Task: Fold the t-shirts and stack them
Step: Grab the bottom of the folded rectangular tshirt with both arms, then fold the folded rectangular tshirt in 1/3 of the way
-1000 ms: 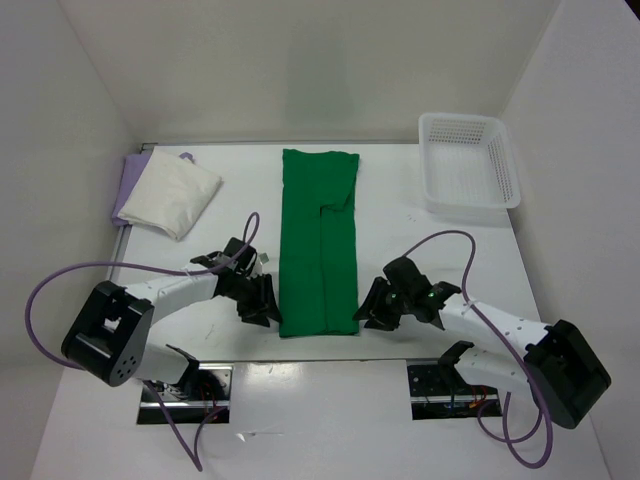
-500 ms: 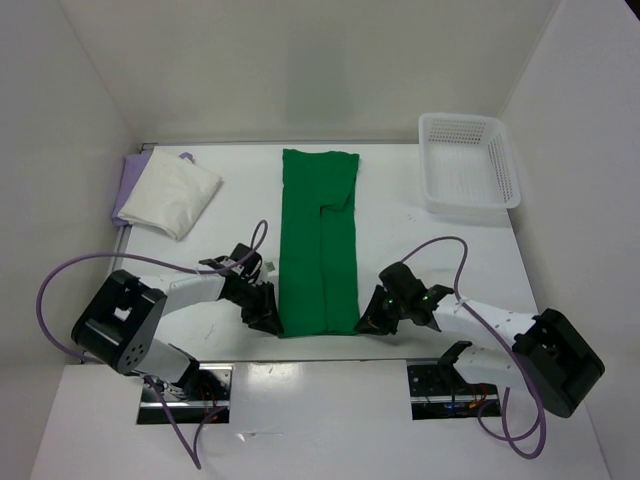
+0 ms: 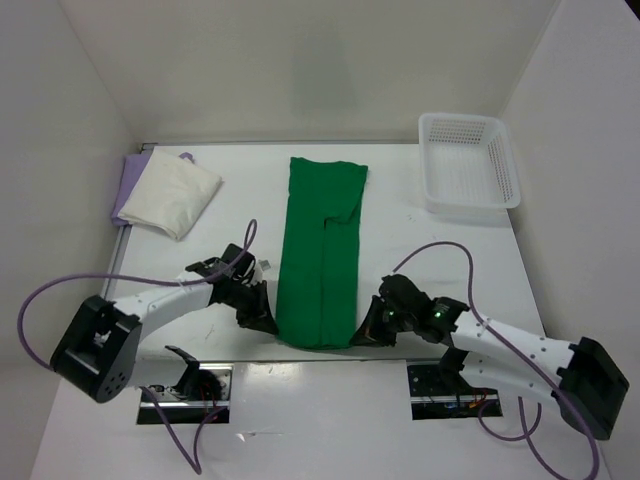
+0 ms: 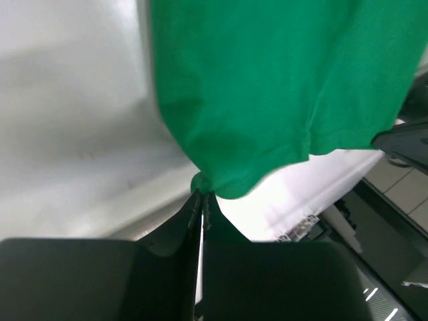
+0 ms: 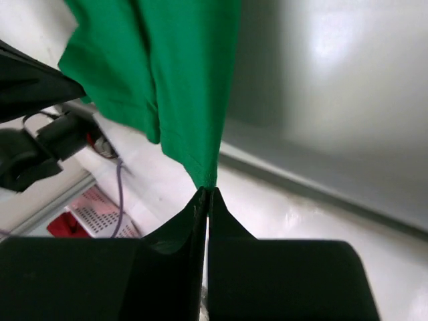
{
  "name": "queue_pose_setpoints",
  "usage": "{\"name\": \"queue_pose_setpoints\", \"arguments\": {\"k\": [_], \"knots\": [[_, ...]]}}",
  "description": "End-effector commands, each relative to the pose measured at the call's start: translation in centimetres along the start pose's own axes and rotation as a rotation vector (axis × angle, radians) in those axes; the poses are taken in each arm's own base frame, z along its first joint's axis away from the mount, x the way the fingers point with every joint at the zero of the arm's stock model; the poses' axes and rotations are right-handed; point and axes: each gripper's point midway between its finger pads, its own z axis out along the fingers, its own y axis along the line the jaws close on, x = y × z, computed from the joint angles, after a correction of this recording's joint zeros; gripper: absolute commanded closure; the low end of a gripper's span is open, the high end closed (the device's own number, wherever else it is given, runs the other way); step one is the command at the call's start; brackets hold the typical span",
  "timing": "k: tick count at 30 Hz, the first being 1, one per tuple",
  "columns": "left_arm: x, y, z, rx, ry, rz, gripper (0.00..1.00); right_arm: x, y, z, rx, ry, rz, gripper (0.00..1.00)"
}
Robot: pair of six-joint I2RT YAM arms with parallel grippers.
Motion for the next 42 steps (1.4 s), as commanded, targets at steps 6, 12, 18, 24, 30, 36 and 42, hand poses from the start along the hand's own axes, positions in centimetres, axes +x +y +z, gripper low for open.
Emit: {"name": "queue_pose_setpoints", "arguments": {"k": [6,12,18,24,30,36,42], "knots": [[-5.5,-5.6,-6.4,0.088,-0.164,-0.012,1.0,-8.7,2.6,-5.0,0.002,-0.187,-0.034,1.0],[-14.7,-6.4,-7.3,0.111,-0.283,-0.024,1.0,-18.8,6.3,-5.2,0.019,-0.312,-0.12,1.0],[-23.6,-5.3,-5.6,0.041,-0.364,-0.039,1.0,-26.3,5.7,-2.0,0.085,-0.332,-0.116,1.0],[-28.3,-4.4,-3.5,0.014,-0.376,-0.047,1.0,-31.3,4.9,0.5,0.133,-0.349,-0.109,1.0],[-31.5,-4.3,-2.3,0.007,-0.397,-0.031,1.0,-34.4,3.7,2.5,0.153,-0.362,-0.096,0.98],[-32.0,-6.7,-6.0,0.071,-0.478,0.017,0.72,-35.3,5.7,0.9,0.118,-0.408,-0.121,0.7],[-26.7,-9.1,-8.0,0.145,-0.521,0.042,0.72,-32.1,9.8,-2.1,0.066,-0.435,-0.221,0.68]]}}
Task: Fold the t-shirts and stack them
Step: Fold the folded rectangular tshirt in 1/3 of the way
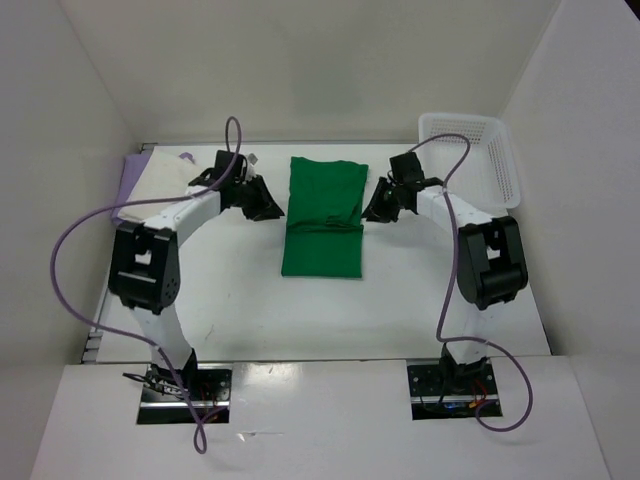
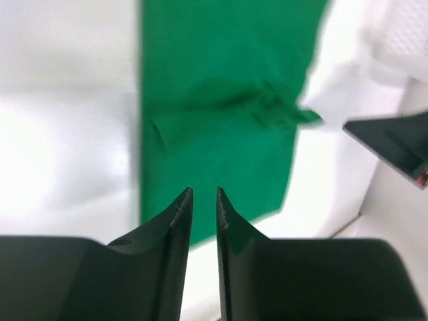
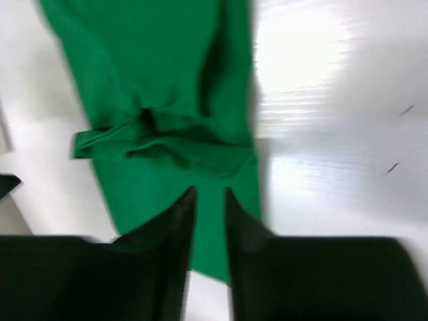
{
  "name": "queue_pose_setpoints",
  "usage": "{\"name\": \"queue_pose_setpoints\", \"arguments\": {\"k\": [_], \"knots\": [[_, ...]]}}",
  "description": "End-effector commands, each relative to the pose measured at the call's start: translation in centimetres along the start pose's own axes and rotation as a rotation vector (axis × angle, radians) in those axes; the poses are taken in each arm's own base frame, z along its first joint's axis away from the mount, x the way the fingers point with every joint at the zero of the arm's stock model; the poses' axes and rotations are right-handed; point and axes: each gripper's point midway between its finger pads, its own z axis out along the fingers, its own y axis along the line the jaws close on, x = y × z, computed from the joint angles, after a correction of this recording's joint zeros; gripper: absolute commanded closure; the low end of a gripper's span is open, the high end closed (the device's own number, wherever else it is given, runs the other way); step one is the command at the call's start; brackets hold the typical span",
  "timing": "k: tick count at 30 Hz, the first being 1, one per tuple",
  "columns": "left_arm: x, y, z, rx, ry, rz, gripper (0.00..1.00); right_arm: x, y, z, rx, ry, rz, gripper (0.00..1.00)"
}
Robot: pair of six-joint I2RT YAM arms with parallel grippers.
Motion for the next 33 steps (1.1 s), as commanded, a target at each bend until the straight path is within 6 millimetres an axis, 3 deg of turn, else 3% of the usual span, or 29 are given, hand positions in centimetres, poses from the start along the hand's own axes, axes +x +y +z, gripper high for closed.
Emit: {"name": "queue_pose_setpoints", "arguments": {"k": [1,2,3,4,5,8,11,13,18,21,24,26,28,33], "knots": [[2.7,-3.2,-2.4,0.099,-0.035,0.064,0.74,-0.2,5.2,-3.9,-0.106,-0.089,-0.117,0.77],[4.6,-4.1,-1.9,0.121,-0.001,0.075,0.75,1.0,5.7,-3.5,-0.11,-0.067,-0.135,0.95],[6.2,-3.9,-1.3,0.127,0.033,0.057,0.75,2.4,6.1,-2.9,-0.119,-0.035,-0.153,1.0],[8.2,-2.9,-0.5,0.122,0.077,0.044,0.76,4.4,7.5,-1.6,-0.136,0.0,-0.185,1.0],[9.3,-2.4,0.1,0.111,0.102,0.044,0.78,5.7,7.6,-0.7,-0.13,0.031,-0.199,1.0],[12.3,-1.4,1.2,0.088,0.163,0.039,0.79,7.7,9.0,1.8,-0.136,0.079,-0.228,1.0],[13.8,-0.6,1.7,0.064,0.194,0.04,0.79,8.1,9.8,3.6,-0.139,0.093,-0.23,1.0],[14.4,-0.3,1.9,0.05,0.202,0.044,0.79,7.4,10.2,4.2,-0.138,0.08,-0.241,1.0],[15.6,1.1,2.0,0.026,0.225,0.02,0.79,5.8,8.8,7.3,-0.058,0.047,-0.238,1.0],[16.4,1.6,1.9,0.011,0.234,0.022,0.79,2.8,7.7,9.2,-0.025,-0.006,-0.205,1.0],[16.4,1.1,1.0,0.019,0.227,0.027,0.75,-0.5,8.3,9.5,-0.057,-0.053,-0.149,1.0],[16.2,0.9,0.6,0.018,0.212,0.032,0.73,-2.5,9.7,8.8,-0.087,-0.094,-0.136,1.0],[15.5,-0.1,-0.4,0.028,0.188,0.042,0.7,-2.8,10.4,7.9,-0.104,-0.099,-0.139,0.99],[13.5,0.0,-1.8,0.031,0.129,0.019,0.61,-1.8,10.1,3.1,-0.14,-0.129,-0.106,0.94]]}}
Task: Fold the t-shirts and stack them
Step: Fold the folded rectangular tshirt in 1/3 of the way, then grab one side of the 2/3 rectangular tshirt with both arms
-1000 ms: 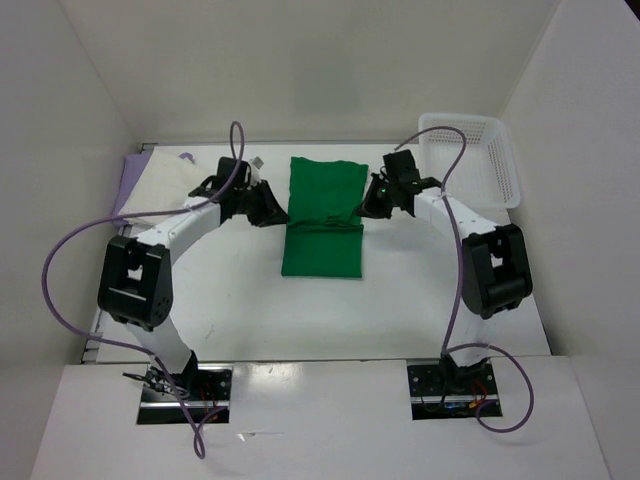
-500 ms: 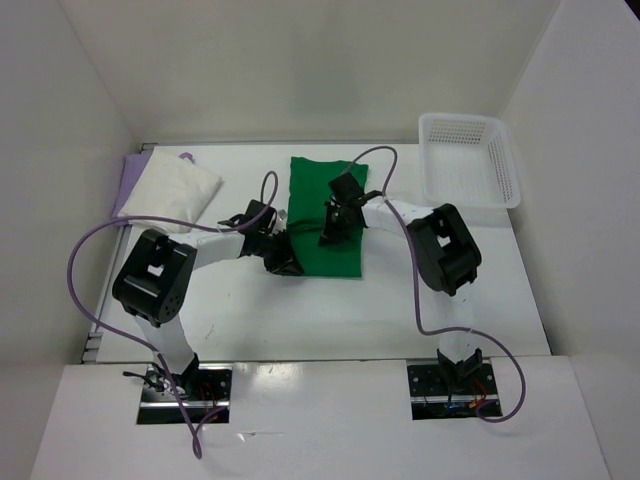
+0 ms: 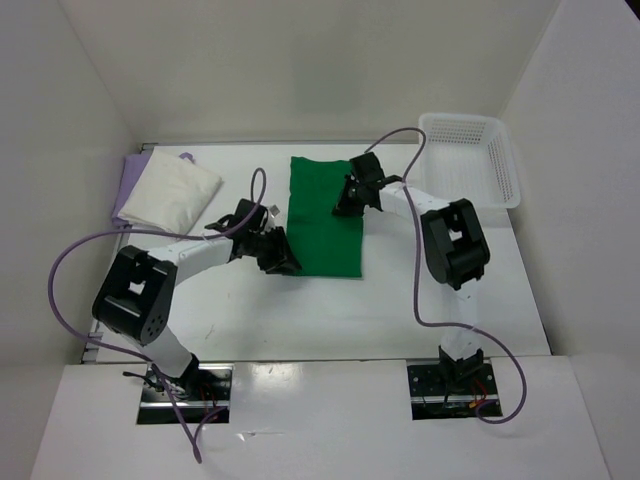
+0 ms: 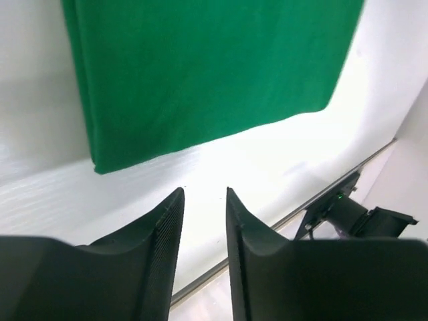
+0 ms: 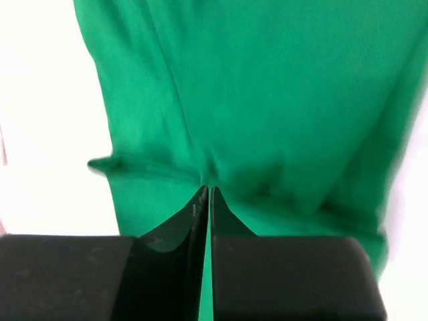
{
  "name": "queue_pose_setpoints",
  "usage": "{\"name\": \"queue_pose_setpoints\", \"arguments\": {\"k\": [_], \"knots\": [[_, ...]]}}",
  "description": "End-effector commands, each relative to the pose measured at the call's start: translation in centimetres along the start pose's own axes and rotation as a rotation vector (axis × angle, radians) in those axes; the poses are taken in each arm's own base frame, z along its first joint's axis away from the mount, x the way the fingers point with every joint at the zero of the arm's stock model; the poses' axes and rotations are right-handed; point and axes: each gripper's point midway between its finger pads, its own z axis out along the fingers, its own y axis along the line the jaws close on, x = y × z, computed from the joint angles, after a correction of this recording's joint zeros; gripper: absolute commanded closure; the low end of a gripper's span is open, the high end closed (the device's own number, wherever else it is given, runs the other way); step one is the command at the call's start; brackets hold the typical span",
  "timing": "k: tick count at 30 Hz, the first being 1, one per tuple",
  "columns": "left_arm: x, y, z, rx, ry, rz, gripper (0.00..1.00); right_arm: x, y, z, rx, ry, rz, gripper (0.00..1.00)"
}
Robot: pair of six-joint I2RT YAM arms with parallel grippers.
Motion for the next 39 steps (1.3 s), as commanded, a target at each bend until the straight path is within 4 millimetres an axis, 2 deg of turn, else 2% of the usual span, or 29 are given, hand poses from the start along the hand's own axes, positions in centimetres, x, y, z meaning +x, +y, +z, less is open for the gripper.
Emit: {"name": "queue_pose_setpoints", "arguments": {"k": [1,2,3,4,5,6,7,8,9,10,11,15,19,22,24,25,27,28,29,31,32,35,38,39], "knots": [[-1.8,0.2,-1.5,0.0,-0.061,-0.022,0.59,-1.0,2.1,-6.7,-0.084,-0.11,0.027,0.92],[-2.3,1.0,-1.7,-0.009,-0.071,-0.045,0.58,-0.4,2.1,-7.8,-0.102,-0.114,0.042,0.86],[-2.8,1.1,-1.9,-0.005,-0.086,-0.049,0.58,1.8,0.5,-8.0,-0.081,-0.087,0.081,0.82],[-2.7,1.5,-1.7,-0.001,-0.068,-0.065,0.56,2.0,1.2,-10.1,-0.114,-0.102,0.086,0.79],[-2.8,2.0,-1.3,-0.003,-0.059,-0.067,0.55,2.9,0.8,-10.7,-0.117,-0.089,0.087,0.74],[-3.0,2.6,-1.1,-0.013,-0.058,-0.083,0.53,4.9,-0.8,-10.7,-0.09,-0.059,0.108,0.71],[-2.9,2.9,-0.8,-0.02,-0.049,-0.075,0.53,5.2,-0.6,-12.2,-0.108,-0.077,0.119,0.68],[-2.5,3.4,-0.3,-0.026,-0.027,-0.087,0.51,5.9,-1.1,-12.6,-0.108,-0.077,0.119,0.64],[-3.0,3.5,-0.3,-0.027,-0.032,-0.094,0.51,8.1,-2.9,-12.5,-0.076,-0.042,0.142,0.58],[-3.0,3.6,-0.3,-0.027,-0.032,-0.085,0.5,8.8,-3.6,-12.7,-0.061,-0.041,0.157,0.56],[-2.9,3.9,0.0,-0.034,-0.024,-0.091,0.5,10.3,-4.8,-12.9,-0.042,-0.022,0.162,0.54],[-2.6,4.8,0.7,-0.059,-0.006,-0.107,0.5,12.8,-6.4,-12.5,-0.029,0.026,0.179,0.48],[-2.2,5.6,1.5,-0.071,0.009,-0.118,0.51,13.8,-7.3,-11.2,-0.012,0.063,0.177,0.47],[-2.1,5.6,1.7,-0.064,0.015,-0.119,0.57,14.2,-7.6,-10.3,-0.004,0.085,0.181,0.47],[-2.0,5.9,1.9,-0.069,0.021,-0.123,0.6,14.6,-7.9,-9.6,-0.003,0.099,0.184,0.5],[-2.1,5.6,1.9,-0.057,0.021,-0.119,0.61,14.8,-7.9,-9.4,-0.009,0.106,0.184,0.57],[-2.1,5.6,2.2,-0.051,0.027,-0.129,0.7,14.9,-7.8,-9.1,-0.017,0.112,0.184,0.65],[-2.1,5.6,2.2,-0.051,0.027,-0.129,0.74,14.5,-7.8,-9.0,-0.019,0.096,0.181,0.75],[-2.1,5.2,2.3,-0.045,0.027,-0.118,0.82,14.5,-7.8,-9.0,-0.019,0.096,0.181,0.8],[-2.1,5.2,2.1,-0.053,0.022,-0.118,0.88,13.7,-7.6,-9.4,-0.016,0.057,0.175,0.89],[-2.1,5.2,2.1,-0.053,0.022,-0.118,0.9,13.4,-7.6,-9.6,-0.015,0.041,0.173,0.92],[-1.7,5.1,1.1,-0.064,0.022,-0.111,0.98,14.0,-8.1,-10.4,0.012,0.056,0.169,1.0],[0.2,5.3,-0.2,-0.074,0.055,-0.106,1.0,16.4,-7.2,-12.1,0.016,0.085,0.17,1.0],[1.3,4.9,-1.3,-0.075,0.065,-0.086,1.0,17.3,-6.8,-12.6,0.009,0.098,0.169,1.0]]}}
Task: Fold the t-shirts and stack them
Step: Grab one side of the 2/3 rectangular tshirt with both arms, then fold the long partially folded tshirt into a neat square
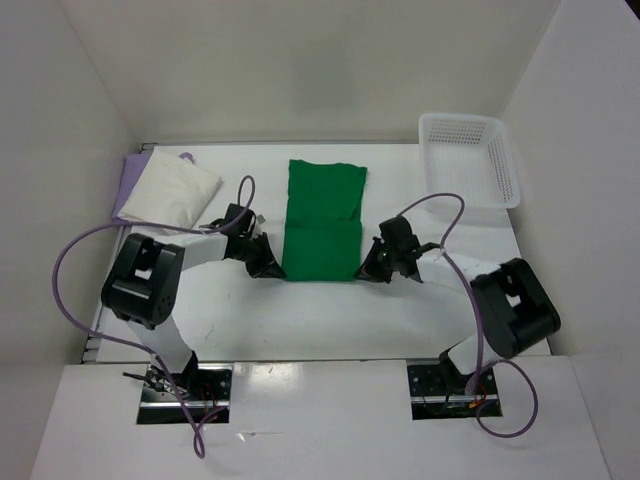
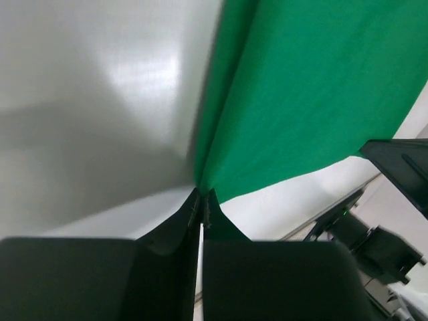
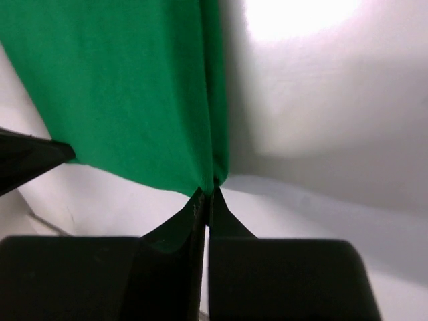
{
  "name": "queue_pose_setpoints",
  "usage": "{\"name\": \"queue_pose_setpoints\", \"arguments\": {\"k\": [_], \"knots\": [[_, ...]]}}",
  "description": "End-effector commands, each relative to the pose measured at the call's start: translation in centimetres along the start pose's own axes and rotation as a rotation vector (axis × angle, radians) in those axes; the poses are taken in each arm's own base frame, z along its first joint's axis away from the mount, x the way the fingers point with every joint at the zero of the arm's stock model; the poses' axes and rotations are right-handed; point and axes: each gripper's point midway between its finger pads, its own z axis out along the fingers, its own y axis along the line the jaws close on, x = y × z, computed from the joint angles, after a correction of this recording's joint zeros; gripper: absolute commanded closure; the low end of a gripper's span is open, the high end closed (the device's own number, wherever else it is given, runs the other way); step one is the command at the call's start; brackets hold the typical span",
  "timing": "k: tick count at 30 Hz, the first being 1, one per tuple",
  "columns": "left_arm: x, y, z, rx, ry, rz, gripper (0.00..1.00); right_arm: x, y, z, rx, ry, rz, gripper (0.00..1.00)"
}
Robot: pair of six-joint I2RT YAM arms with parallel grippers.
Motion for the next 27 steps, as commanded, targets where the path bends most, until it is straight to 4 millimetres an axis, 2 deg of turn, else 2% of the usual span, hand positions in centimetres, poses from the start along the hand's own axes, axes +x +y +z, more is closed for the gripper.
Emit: {"name": "queue_pose_setpoints", "arguments": {"k": [1,3,4,5,6,7,8,9,11,12,13,14,15,16,17,18,19,20,21,22,23,24,26,27], "knots": [[4.3,1.3,-2.6,-0.037,0.072,0.025,1.0,4.0,1.0,-2.7,-0.011,0.027,-0.012,1.0],[7.1,1.2,-4.7,-0.012,0.127,0.007,1.0,6.1,1.4,-3.9,-0.025,0.058,-0.01,1.0],[8.3,0.9,-5.6,0.01,0.156,-0.001,1.0,8.4,0.7,-4.7,0.003,0.109,0.009,1.0],[9.7,1.1,-7.1,0.012,0.154,0.001,1.0,8.7,2.3,-6.8,-0.066,0.097,0.01,1.0],[10.2,0.6,-8.1,0.027,0.151,0.007,1.0,9.9,2.3,-8.1,-0.063,0.128,0.036,1.0],[10.9,0.7,-8.9,0.025,0.153,0.006,1.0,10.0,2.5,-9.2,-0.079,0.121,0.053,1.0],[11.8,0.3,-10.4,0.035,0.14,0.003,1.0,9.7,3.3,-11.1,-0.142,0.091,0.057,1.0],[11.5,-0.7,-11.4,0.055,0.116,0.009,1.0,9.2,4.6,-12.5,-0.184,0.072,0.06,1.0],[10.7,-2.1,-13.1,0.063,0.064,0.037,1.0,7.7,5.0,-13.5,-0.198,0.043,0.055,1.0],[9.9,-3.2,-13.5,0.077,0.047,0.05,1.0,6.4,6.4,-14.2,-0.228,0.032,0.036,1.0],[7.7,-5.8,-15.0,0.113,-0.023,0.11,1.0,5.3,6.6,-14.0,-0.221,0.022,0.02,1.0],[5.5,-6.3,-14.9,0.089,-0.068,0.114,1.0,3.0,6.8,-13.6,-0.228,-0.029,-0.015,1.0],[3.6,-7.1,-15.2,0.092,-0.11,0.126,1.0,1.4,7.8,-13.0,-0.233,-0.02,-0.03,1.0],[1.3,-7.4,-14.0,0.079,-0.123,0.141,1.0,-0.2,8.3,-12.6,-0.24,-0.042,-0.043,1.0],[-1.3,-9.1,-14.5,0.084,-0.194,0.169,1.0,-3.6,8.6,-11.5,-0.222,-0.087,-0.061,1.0],[-4.0,-8.7,-12.7,0.056,-0.205,0.159,1.0,-5.2,8.5,-10.8,-0.209,-0.104,-0.065,1.0],[-5.4,-9.1,-11.8,0.056,-0.208,0.17,1.0,-6.8,8.5,-10.1,-0.198,-0.12,-0.071,1.0],[-7.3,-11.3,-12.2,0.096,-0.232,0.195,1.0,-9.5,8.9,-10.1,-0.202,-0.168,-0.09,1.0],[-8.6,-11.4,-11.4,0.08,-0.236,0.199,1.0,-10.6,7.6,-7.6,-0.146,-0.148,-0.07,1.0],[-10.3,-10.3,-9.0,0.035,-0.223,0.187,1.0,-11.6,7.2,-6.8,-0.132,-0.15,-0.067,1.0],[-11.2,-10.3,-7.9,0.007,-0.23,0.191,1.0,-13.4,7.3,-6.4,-0.131,-0.172,-0.065,1.0],[-12.7,-10.3,-6.2,-0.003,-0.22,0.195,1.0,-13.7,5.7,-4.4,-0.08,-0.147,-0.052,1.0],[-13.8,-9.9,-4.7,-0.024,-0.214,0.185,1.0,-15.2,4.6,-3.3,-0.055,-0.162,-0.04,1.0],[-14.5,-9.3,-3.2,-0.032,-0.203,0.178,1.0,-15.1,4.1,-2.2,-0.038,-0.141,-0.03,1.0]]}}
